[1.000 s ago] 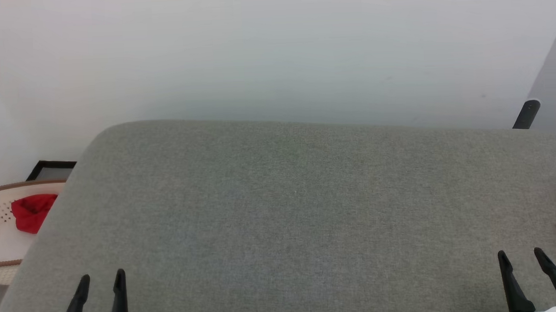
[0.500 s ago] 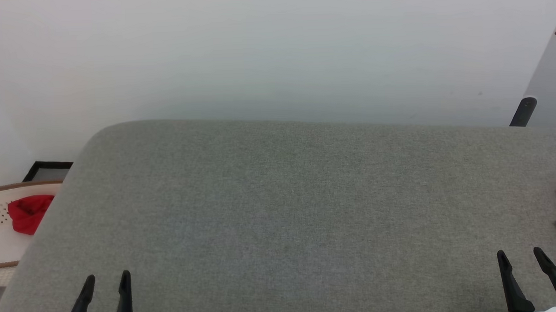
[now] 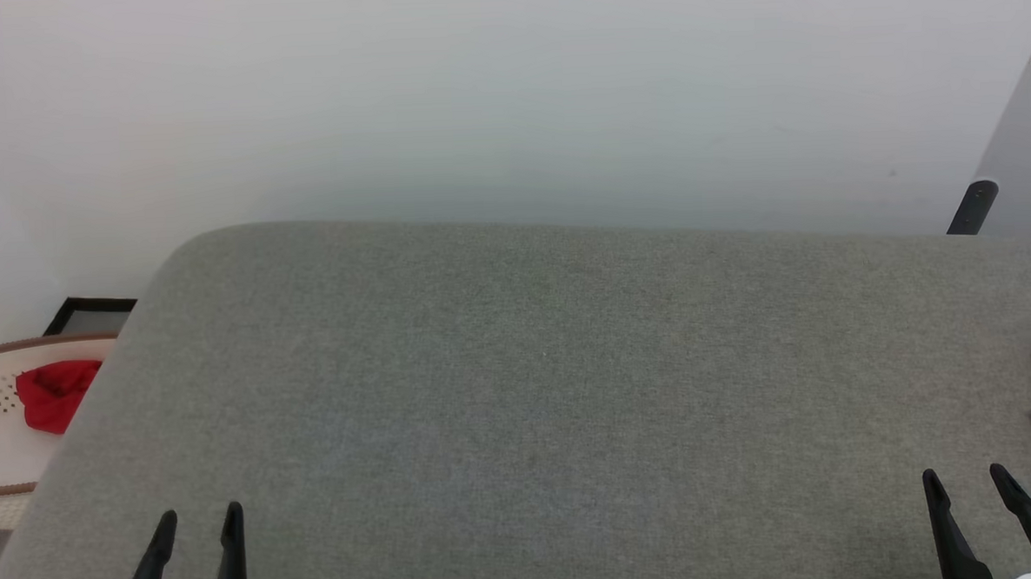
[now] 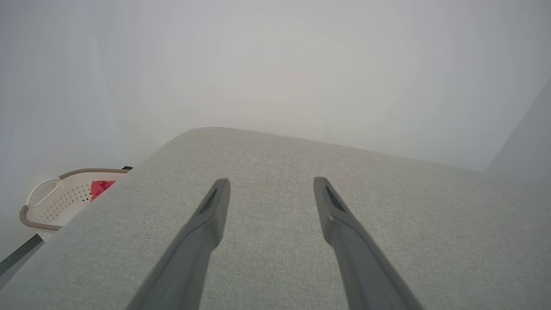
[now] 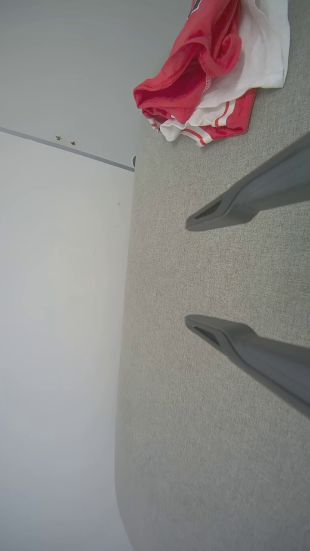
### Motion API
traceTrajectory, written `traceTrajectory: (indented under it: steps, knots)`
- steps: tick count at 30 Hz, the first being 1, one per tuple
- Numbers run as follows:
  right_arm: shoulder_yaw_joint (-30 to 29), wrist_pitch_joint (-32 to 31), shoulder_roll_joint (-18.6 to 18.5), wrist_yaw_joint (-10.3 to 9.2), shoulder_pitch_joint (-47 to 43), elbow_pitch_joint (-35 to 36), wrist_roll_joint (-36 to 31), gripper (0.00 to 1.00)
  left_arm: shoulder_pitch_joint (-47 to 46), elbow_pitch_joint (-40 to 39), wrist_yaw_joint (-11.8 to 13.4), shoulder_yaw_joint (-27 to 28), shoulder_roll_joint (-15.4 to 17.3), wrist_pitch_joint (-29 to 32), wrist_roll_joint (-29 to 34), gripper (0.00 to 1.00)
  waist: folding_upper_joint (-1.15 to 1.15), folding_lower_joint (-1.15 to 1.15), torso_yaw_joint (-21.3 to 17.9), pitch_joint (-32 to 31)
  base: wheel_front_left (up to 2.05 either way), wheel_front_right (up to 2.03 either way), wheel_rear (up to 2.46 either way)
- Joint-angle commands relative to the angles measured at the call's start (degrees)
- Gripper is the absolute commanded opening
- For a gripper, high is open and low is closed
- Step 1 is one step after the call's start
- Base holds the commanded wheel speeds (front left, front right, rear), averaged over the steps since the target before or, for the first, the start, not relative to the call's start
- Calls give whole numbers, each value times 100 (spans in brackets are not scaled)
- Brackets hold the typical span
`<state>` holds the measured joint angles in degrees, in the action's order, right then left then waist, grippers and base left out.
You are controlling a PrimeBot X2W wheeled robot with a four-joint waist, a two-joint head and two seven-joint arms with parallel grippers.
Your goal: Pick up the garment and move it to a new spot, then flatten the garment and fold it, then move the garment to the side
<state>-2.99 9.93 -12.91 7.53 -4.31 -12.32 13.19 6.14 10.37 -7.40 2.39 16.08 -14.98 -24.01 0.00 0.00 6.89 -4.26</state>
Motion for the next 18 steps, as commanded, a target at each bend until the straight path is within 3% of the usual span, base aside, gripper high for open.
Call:
traceTrajectory:
  steps: [1,14,15,18]
  knots:
    - [16,34,-29,-9,-7,-14,16,100,20,7,-12,11,-8,-19,27,100,0,0,-2,4,0,0,0]
    - [31,64,-56,-9,38,-65,33,100,52,-18,-11,123,-91,-19,310,100,0,0,-3,18,0,0,0]
    - [8,40,-30,0,14,-69,27,0,7,10,0,102,-99,3,284,0,0,0,-3,18,0,0,0]
    - [9,11,68,0,-30,-234,44,0,56,173,0,62,-216,40,267,0,0,0,-5,20,0,0,0]
